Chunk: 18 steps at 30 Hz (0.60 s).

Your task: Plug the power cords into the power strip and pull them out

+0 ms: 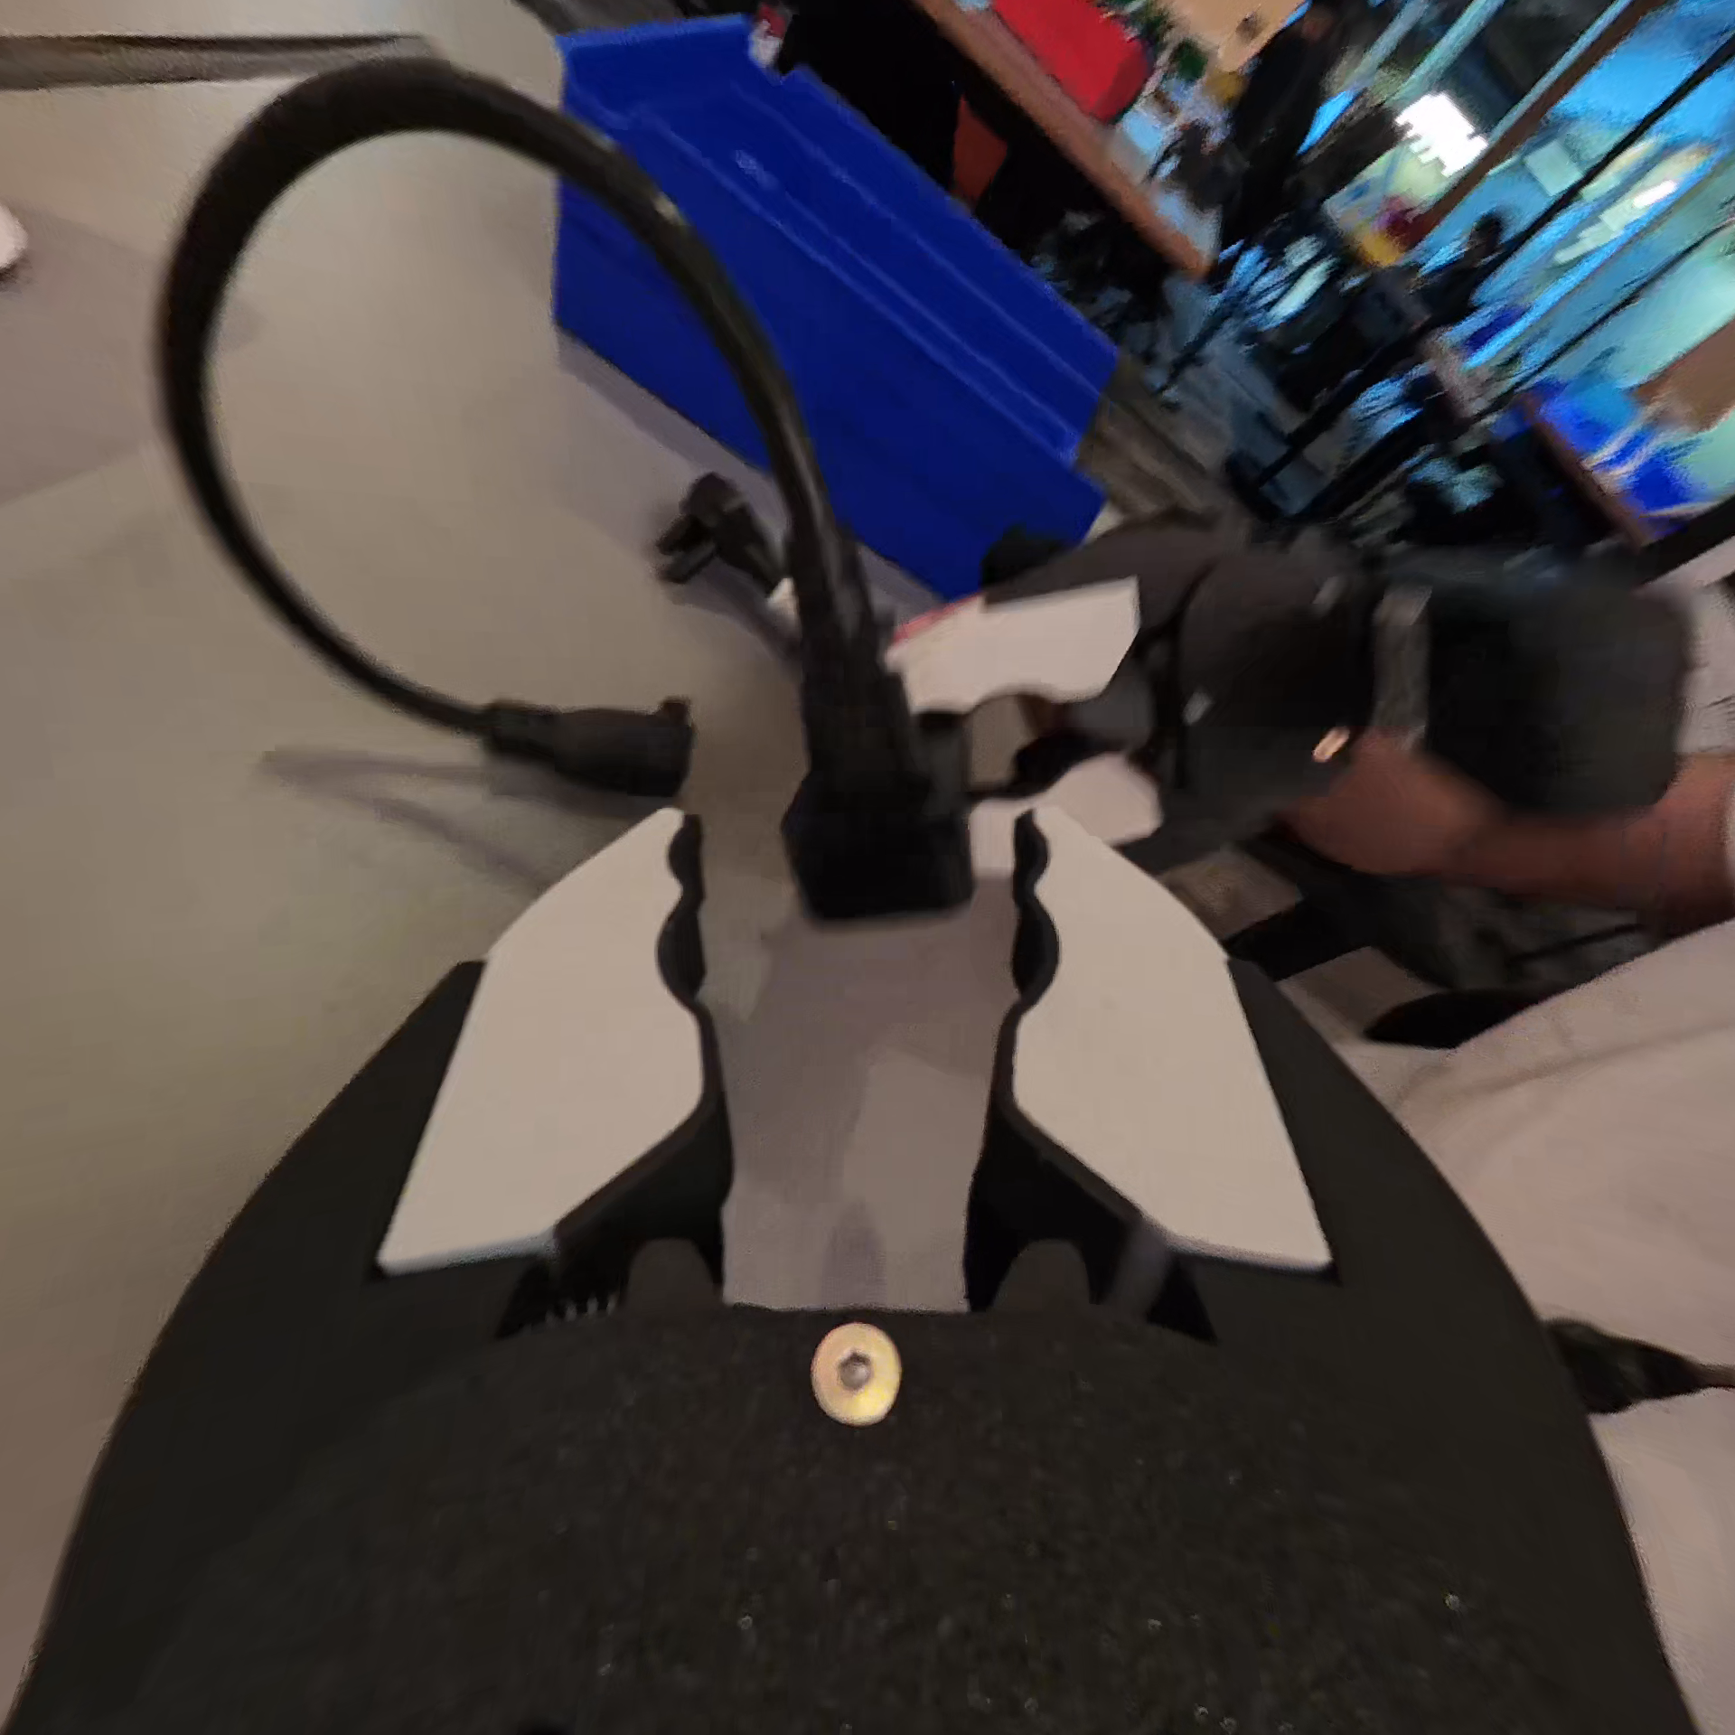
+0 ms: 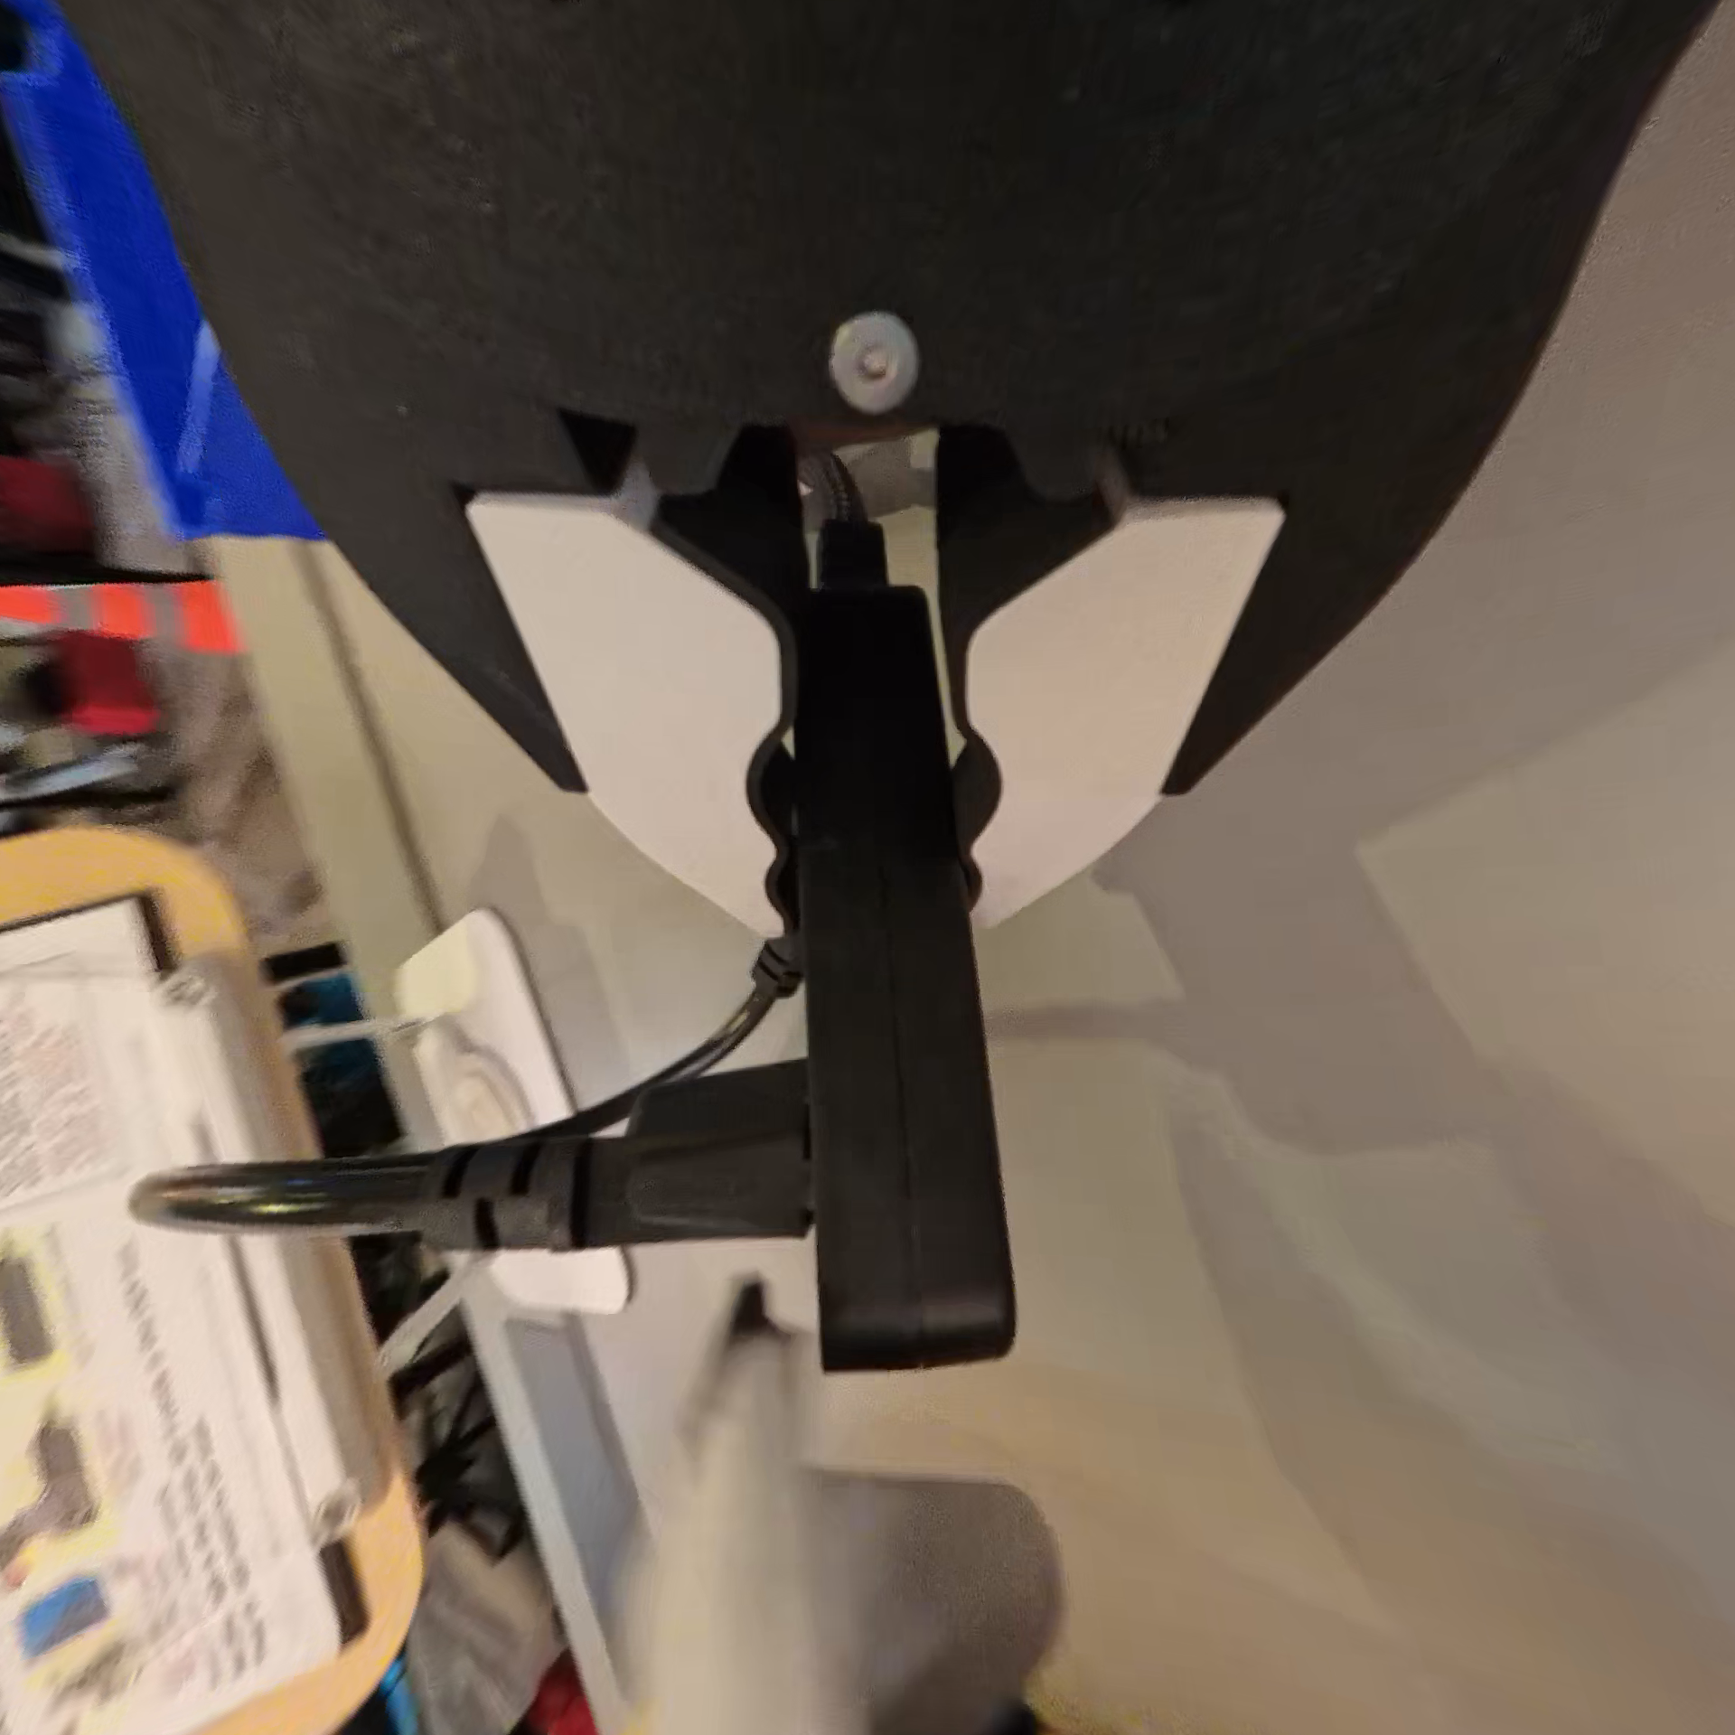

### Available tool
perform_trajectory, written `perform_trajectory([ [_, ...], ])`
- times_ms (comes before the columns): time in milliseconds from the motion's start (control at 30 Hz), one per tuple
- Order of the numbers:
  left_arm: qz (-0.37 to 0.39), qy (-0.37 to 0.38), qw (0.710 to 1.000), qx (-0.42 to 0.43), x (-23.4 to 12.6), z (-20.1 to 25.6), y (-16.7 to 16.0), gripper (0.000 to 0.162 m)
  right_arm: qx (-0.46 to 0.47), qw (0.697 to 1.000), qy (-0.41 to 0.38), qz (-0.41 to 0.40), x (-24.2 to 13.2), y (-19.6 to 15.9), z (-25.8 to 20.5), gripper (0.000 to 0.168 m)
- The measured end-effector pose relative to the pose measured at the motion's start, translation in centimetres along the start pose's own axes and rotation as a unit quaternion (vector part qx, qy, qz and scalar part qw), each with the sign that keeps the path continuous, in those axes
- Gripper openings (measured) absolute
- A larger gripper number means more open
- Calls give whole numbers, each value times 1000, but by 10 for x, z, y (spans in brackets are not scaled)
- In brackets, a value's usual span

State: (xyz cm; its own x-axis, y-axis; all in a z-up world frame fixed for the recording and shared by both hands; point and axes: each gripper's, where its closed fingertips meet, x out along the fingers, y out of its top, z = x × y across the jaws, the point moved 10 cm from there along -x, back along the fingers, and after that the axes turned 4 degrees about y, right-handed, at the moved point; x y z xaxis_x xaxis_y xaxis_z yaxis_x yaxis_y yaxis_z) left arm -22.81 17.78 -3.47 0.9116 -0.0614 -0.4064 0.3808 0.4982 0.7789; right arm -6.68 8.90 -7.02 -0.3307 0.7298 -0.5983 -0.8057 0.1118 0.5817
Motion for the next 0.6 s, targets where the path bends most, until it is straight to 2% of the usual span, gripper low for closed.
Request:
perform_trajectory([
  [67,4,66,997,31,-16,14,-20,68,97,994,54,0,-12,7,1,30],
  [133,35,133,986,97,-29,39,-47,64,175,976,127,-15,-21,18,-6,30],
  [200,37,228,955,188,-37,60,-74,62,184,967,167,-52,-22,27,-13,31],
  [267,18,277,930,240,-40,75,-96,52,163,961,212,-71,-18,35,-21,34],
  [300,13,288,926,244,-41,78,-104,48,157,953,246,-78,-14,38,-27,37],
  [367,-3,263,940,217,-41,77,-115,41,85,942,305,-113,-6,44,-50,41],
  [467,-39,217,954,205,-34,74,-131,30,-44,939,307,-147,3,48,-77,40],
  [533,-32,221,946,234,-29,76,-139,31,-28,931,337,-137,9,49,-77,40],
  [567,-31,225,943,241,-28,77,-139,26,-14,926,351,-135,13,49,-75,40],
  [600,-41,223,944,239,-28,78,-139,33,-3,924,361,-129,17,48,-72,41],
])
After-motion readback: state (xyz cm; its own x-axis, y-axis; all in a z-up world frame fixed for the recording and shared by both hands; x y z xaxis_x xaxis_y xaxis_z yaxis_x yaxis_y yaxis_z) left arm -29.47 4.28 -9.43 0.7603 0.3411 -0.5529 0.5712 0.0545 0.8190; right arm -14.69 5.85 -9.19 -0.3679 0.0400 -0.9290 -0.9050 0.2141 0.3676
